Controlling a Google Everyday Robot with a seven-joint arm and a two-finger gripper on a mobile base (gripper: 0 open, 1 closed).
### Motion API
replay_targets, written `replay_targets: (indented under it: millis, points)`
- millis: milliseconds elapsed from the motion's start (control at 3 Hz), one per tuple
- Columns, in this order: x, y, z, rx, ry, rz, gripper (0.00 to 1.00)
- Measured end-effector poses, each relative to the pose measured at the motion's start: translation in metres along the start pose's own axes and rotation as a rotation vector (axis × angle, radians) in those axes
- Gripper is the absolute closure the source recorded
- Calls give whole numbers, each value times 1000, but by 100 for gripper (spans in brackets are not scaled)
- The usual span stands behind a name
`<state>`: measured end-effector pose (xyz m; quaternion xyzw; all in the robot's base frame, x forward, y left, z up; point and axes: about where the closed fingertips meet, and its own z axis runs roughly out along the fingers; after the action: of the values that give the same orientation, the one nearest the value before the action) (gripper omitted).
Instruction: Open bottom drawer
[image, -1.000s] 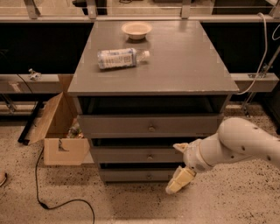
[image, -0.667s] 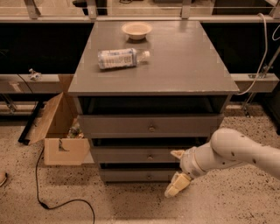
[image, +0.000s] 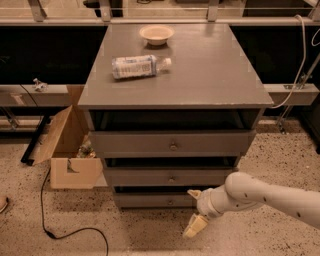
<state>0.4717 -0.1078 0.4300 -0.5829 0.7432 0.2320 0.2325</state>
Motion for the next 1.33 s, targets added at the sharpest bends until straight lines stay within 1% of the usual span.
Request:
replay_targets:
  millis: [333,667,1000,1333]
  points:
    - [32,-12,48,26,-9,-6,0]
    - [32,-12,48,26,-9,-6,0]
    - [55,-40,73,58,41,-41,0]
    - [89,-75,104,80,95,-61,0]
